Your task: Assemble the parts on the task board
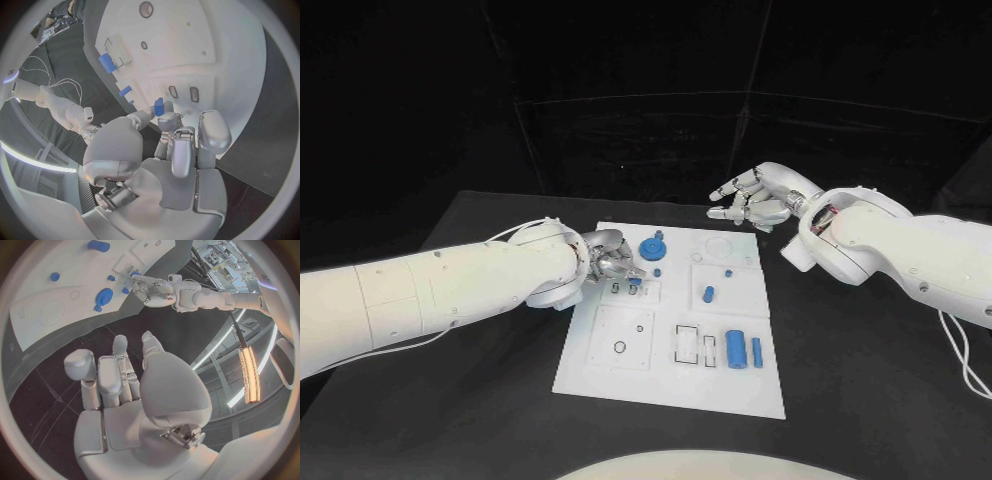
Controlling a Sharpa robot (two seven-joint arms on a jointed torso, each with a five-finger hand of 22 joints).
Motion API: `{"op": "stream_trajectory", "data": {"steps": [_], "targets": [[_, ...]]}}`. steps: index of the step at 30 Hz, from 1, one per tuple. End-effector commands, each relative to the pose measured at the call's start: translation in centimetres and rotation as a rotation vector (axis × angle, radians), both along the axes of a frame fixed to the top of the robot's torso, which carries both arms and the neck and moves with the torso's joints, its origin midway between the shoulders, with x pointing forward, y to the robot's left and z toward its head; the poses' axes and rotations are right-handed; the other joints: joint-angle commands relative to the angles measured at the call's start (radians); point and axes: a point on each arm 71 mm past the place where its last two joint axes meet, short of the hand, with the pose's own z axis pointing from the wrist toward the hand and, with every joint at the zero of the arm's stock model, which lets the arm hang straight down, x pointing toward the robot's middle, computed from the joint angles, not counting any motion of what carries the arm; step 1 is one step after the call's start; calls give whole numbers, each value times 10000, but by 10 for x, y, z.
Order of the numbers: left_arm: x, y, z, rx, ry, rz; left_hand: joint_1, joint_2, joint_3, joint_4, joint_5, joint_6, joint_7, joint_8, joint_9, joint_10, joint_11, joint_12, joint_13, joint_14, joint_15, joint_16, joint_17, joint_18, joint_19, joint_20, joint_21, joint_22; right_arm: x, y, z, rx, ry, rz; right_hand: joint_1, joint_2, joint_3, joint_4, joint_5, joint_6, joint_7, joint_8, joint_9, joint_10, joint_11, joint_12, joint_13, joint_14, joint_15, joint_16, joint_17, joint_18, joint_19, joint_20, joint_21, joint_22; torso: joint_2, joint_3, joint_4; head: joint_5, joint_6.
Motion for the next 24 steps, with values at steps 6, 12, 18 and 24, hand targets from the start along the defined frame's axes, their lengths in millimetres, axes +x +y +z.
{"op": "stream_trajectory", "data": {"steps": [6,12,18,24], "targets": [[-4,-1,-3,302,-509,-292,-7,51,1691,-1613,39,-21,-60,52,32,159,-61,46,7,1012,-90,2,2533,-117,69,-27,39,17,0,0,1,-33,-64,46,8,69,-60,21,70,18,24,-16,-14,-60,27,-49,-10,58,-53,-47,-9,86,-61,-8,-44,-10,8,-4,7,22,-46],[-5,1,-6,538,-360,-472,-6,32,1729,-1627,46,-27,-60,59,42,161,-63,49,7,1011,-91,-1,2529,-117,70,-29,40,19,0,0,1,-44,-71,53,4,72,-68,27,79,16,25,-17,-15,-61,27,-49,-13,57,-53,-52,-12,87,-62,-7,-48,-16,4,-12,2,19,-52],[-7,2,-8,747,-118,-654,-36,-80,1805,-1670,120,-38,-60,88,76,182,-63,81,35,1014,-93,7,2541,-118,71,-34,42,30,0,0,1,-46,-74,63,0,76,-77,34,89,13,26,-19,-15,-62,28,-50,-17,57,-52,-59,-17,87,-64,-7,-53,-24,3,-9,1,32,-71],[-6,2,-10,904,22,-764,-42,-96,1811,-1673,138,-37,-61,94,82,188,-63,89,42,1014,-93,7,2541,-117,70,-35,40,28,0,1,1,-43,-77,78,0,76,-77,34,89,13,26,-19,-15,-62,28,-50,-17,57,-52,-59,-17,87,-64,-7,-53,-24,10,-4,-5,50,-81]]}}
